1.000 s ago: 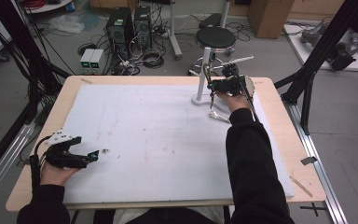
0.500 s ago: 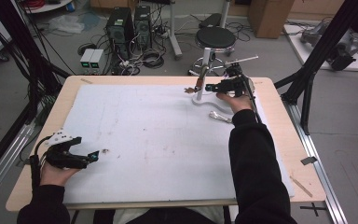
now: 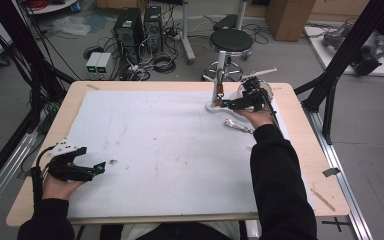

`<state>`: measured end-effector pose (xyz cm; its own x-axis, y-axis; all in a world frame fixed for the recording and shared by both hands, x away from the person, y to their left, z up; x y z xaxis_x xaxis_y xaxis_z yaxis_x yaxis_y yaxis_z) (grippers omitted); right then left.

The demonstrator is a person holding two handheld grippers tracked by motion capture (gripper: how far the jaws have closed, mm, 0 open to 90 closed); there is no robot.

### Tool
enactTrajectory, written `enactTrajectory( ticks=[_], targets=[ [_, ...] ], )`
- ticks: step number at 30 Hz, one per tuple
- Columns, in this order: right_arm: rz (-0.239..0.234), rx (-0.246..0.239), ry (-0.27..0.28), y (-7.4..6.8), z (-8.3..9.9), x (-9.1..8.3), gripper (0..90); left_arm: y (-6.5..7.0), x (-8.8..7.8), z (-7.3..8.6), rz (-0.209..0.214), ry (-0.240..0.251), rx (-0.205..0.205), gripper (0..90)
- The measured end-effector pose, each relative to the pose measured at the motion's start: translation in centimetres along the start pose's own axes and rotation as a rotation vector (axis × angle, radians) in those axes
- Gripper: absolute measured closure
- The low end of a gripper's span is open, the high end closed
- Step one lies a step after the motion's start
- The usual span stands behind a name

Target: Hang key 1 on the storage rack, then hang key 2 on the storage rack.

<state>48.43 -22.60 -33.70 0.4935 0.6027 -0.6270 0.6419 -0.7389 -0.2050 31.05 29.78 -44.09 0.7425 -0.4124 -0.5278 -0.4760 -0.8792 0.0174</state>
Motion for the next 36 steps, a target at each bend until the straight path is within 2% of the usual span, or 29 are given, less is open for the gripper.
enactTrajectory(
  ticks=[7,18,21,26,29,36],
  targets=[
    [-0.021,0.023,-0.037,1.3,2.9,0.5,0.9,0.1,0.1,0.0,0.002,-0.004,0.0,1.7],
    [-0.033,0.014,-0.065,2.0,4.0,0.3,0.9,0.1,0.1,0.0,0.003,-0.008,0.003,1.7],
    [-0.025,-0.008,-0.101,2.3,4.8,0.9,0.9,0.1,0.1,0.0,0.001,-0.008,0.005,1.7],
    [-0.04,0.002,-0.142,2.7,5.5,1.7,1.0,0.2,0.2,0.0,0.004,-0.006,0.002,1.7],
    [-0.03,-0.032,-0.177,2.9,5.9,2.3,1.0,0.2,0.2,0.0,0.005,-0.006,0.002,1.7],
    [-0.036,-0.087,-0.193,2.9,6.1,3.1,1.0,0.2,0.2,0.0,0.005,-0.007,0.003,1.7]
  ],
)
Point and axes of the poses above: each handheld gripper's, and its own axes: x roughly forward along the jaws, z roughly out of its underside, y roughly to its right, the point moved 2 cm from there along x, roughly forward along the jaws, and after that the axes turned 8 degrees about -z, right-handed, at the moved point
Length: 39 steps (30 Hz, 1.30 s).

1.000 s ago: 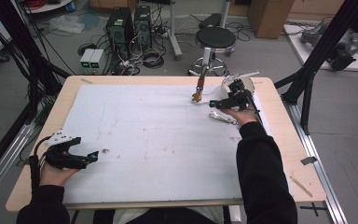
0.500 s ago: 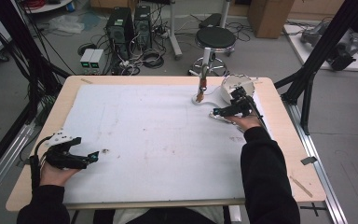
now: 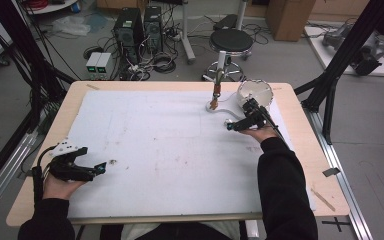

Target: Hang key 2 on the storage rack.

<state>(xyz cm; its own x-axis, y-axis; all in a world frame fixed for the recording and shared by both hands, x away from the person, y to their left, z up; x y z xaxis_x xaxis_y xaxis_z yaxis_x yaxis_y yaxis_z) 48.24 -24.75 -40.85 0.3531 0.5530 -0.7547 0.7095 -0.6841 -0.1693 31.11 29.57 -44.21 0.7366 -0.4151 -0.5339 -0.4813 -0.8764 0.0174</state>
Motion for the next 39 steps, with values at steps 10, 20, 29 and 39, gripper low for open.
enactTrajectory(
  ticks=[10,20,29,39],
  targets=[
    [-0.012,-0.026,-0.063,0.0,0.4,1.7,1.0,0.0,0.0,0.0,0.002,-0.002,-0.001,1.7],
    [-0.015,-0.008,-0.116,0.5,0.9,2.9,1.0,0.0,-0.1,0.0,0.011,-0.003,-0.003,1.7],
    [-0.012,0.008,-0.148,1.3,1.4,3.1,5.4,0.0,-0.1,0.0,0.012,-0.004,-0.001,1.7],
    [-0.019,-0.014,-0.16,1.4,1.5,3.7,17.2,0.0,0.0,0.0,0.012,-0.008,0.0,1.7]
  ],
)
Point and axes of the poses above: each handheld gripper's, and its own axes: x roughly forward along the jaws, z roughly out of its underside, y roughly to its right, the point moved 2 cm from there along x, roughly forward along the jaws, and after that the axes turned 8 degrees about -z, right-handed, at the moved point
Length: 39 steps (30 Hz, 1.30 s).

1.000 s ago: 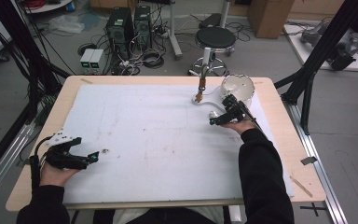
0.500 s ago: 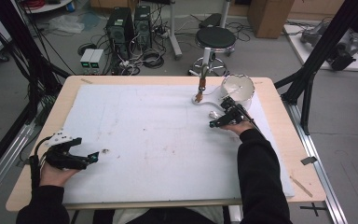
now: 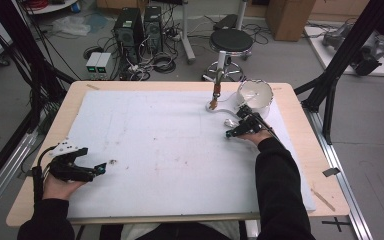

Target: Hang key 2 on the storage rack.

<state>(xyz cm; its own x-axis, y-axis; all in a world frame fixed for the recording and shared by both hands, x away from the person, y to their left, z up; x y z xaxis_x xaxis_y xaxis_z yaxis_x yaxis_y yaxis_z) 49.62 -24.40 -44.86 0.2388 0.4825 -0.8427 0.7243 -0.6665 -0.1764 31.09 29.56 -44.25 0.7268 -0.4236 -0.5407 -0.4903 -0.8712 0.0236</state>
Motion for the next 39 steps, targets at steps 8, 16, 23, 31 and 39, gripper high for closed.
enactTrajectory(
  ticks=[8,16,23,31,39],
  targets=[
    [0.003,-0.011,0.02,0.3,0.0,-0.4,35.0,-0.1,0.0,0.0,0.0,0.001,-0.002,1.7],
    [0.023,-0.04,0.009,0.4,0.1,-0.8,64.6,-0.1,0.0,0.0,-0.001,-0.002,0.001,1.7],
    [0.036,-0.035,0.01,0.2,0.1,-0.9,74.4,-0.1,-0.1,0.0,-0.007,0.003,0.001,1.7],
    [0.083,-0.023,0.017,0.0,0.2,-1.5,74.7,-0.2,-0.1,0.0,-0.007,0.004,0.002,1.7],
    [0.064,0.034,0.108,0.3,0.5,-3.6,74.7,-0.1,-0.1,0.0,-0.009,0.003,0.001,1.7]
  ],
)
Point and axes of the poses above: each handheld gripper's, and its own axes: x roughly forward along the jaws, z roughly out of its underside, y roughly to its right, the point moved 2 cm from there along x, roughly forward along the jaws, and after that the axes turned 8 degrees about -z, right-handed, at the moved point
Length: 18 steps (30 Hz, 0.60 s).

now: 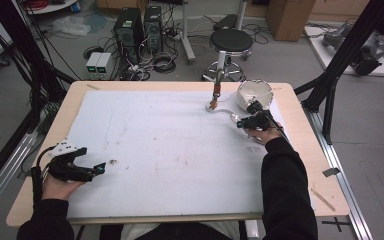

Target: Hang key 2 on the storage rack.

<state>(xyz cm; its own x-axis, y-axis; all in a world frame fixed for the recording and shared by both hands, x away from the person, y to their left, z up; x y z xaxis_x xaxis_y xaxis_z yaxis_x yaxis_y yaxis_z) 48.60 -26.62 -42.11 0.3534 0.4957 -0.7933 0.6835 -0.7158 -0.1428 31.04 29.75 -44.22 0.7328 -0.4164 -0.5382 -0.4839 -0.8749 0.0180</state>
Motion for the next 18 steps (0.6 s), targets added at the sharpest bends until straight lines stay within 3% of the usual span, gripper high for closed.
enactTrajectory(
  ticks=[9,18],
  targets=[
    [-0.016,0.025,0.074,-0.2,0.0,-1.8,74.7,0.0,0.1,0.0,0.0,-0.001,-0.001,1.7],
    [-0.028,0.033,0.1,-0.7,-0.2,-2.3,74.7,0.0,0.1,0.0,0.0,0.0,-0.001,1.7]
  ],
)
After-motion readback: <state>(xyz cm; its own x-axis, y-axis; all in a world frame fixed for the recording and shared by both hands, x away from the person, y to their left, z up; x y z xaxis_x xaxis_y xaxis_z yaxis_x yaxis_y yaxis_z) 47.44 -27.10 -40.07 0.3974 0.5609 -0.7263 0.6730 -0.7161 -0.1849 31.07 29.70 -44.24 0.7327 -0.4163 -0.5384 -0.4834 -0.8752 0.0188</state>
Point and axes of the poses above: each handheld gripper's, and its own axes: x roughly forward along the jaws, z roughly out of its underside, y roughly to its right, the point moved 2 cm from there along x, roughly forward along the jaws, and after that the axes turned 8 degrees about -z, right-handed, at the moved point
